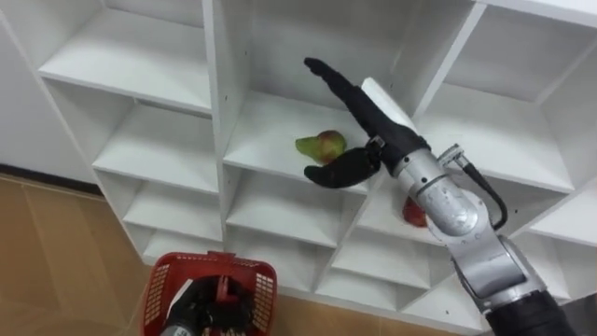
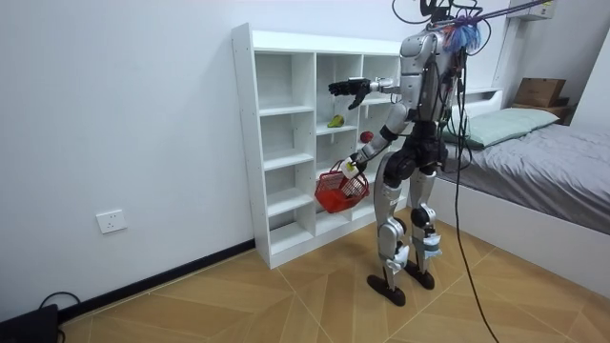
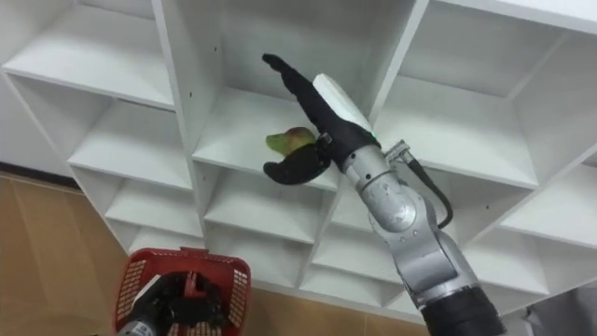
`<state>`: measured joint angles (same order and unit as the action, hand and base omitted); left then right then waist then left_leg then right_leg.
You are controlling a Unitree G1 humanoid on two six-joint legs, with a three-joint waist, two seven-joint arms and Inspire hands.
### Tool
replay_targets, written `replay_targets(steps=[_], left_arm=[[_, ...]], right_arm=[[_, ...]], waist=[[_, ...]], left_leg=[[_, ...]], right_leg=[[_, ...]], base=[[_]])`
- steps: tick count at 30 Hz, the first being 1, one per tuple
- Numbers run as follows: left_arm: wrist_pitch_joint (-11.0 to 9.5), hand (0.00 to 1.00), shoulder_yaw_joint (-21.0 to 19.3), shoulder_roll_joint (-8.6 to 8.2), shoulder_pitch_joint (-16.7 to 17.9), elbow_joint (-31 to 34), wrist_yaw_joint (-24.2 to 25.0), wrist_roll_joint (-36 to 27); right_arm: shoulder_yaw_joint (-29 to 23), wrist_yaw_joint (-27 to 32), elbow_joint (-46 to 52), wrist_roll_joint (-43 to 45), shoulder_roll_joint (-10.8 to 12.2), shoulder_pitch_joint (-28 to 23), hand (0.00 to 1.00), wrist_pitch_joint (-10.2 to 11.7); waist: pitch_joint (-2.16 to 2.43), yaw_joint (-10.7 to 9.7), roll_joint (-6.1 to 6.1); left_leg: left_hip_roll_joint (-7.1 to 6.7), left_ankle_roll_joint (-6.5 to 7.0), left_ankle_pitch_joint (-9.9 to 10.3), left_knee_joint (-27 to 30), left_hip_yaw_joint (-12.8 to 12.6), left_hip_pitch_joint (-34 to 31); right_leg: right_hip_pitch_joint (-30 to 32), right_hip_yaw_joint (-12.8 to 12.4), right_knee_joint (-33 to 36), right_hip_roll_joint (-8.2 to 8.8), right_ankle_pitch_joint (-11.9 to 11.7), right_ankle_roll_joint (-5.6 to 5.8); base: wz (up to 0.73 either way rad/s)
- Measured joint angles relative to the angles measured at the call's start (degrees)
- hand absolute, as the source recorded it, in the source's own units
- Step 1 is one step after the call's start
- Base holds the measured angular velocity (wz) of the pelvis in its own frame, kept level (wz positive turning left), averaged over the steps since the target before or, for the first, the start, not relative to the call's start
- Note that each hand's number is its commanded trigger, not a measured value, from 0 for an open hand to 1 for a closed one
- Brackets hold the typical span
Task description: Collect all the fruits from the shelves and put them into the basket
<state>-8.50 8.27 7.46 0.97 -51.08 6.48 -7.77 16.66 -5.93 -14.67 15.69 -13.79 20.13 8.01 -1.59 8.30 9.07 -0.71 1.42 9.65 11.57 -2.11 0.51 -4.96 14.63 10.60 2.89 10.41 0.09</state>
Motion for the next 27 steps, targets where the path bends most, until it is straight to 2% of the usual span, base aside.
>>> replay_targets(steps=[3,5,8,11,17,21,24,27], left_arm=[[0.93,1.0,0.16,0.43,-0.05,0.08,0.84,0.0],[2.1,1.0,0.88,1.12,-0.03,1.0,1.21,-0.04],[2.41,1.0,1.15,1.69,-0.04,2.24,1.73,-0.04],[2.69,1.0,1.13,1.61,-0.03,2.61,2.09,1.24],[4.45,1.0,0.98,1.47,-0.05,3.2,2.09,1.26],[5.64,1.0,0.98,2.08,-0.05,4.61,2.38,1.28],[6.75,1.0,1.16,2.31,-0.08,4.62,2.92,1.81],[7.01,1.0,1.02,2.6,-0.08,4.62,3.24,1.79]], right_arm=[[-0.03,0.43,-2.04,-0.18,-0.28,1.22,0.0,-0.64],[0.0,1.15,-4.09,-0.91,-0.39,1.94,0.0,-0.63],[-0.02,2.31,-7.56,-2.33,-0.53,3.85,0.0,-1.42],[-0.11,2.33,-9.7,-2.56,-1.26,5.78,0.0,-1.73],[-0.12,3.38,-15.78,-6.81,-2.95,8.08,0.0,-1.98],[-0.17,3.4,-16.7,-6.89,-3.61,8.21,0.0,-3.36],[-0.01,3.29,-18.56,-6.85,-3.59,9.49,0.0,-3.99],[-0.02,3.27,-20.66,-6.8,-3.66,10.9,0.0,-4.62]], waist=[[0.03,-0.09,0.3],[0.0,-0.08,1.17],[0.06,-0.08,2.07],[0.08,-0.03,2.23],[0.12,1.4,2.33],[0.31,1.73,2.74],[0.2,1.77,3.26],[-0.02,1.85,3.99]], left_leg=[[-0.04,0.01,-0.02,0.24,1.1,-0.44],[-0.04,-0.03,-0.04,0.66,2.11,-1.06],[-0.1,-0.04,-0.05,1.33,2.84,-1.92],[-0.43,-0.03,-0.04,1.88,3.93,-2.33],[-0.93,-0.02,-0.05,2.15,4.53,-2.52],[-0.92,0.01,-0.08,2.59,4.81,-3.75],[-0.93,0.05,-0.11,3.2,4.81,-4.01],[-0.94,0.12,-0.14,3.31,5.1,-4.73]], right_leg=[[-0.11,1.29,0.01,0.16,0.0,0.0],[-0.13,2.51,-0.01,0.17,0.0,0.0],[-0.05,3.36,0.0,0.2,0.0,0.0],[-0.3,4.61,0.01,0.4,0.0,0.0],[-0.62,5.87,0.0,0.59,0.03,0.05],[0.04,6.13,0.03,0.62,0.05,0.08],[0.23,6.05,0.03,0.68,0.05,0.08],[0.67,6.04,0.05,0.77,0.05,0.08]], base=[[0.17],[0.24],[0.23],[0.18],[0.07],[0.05],[0.0],[0.01]])
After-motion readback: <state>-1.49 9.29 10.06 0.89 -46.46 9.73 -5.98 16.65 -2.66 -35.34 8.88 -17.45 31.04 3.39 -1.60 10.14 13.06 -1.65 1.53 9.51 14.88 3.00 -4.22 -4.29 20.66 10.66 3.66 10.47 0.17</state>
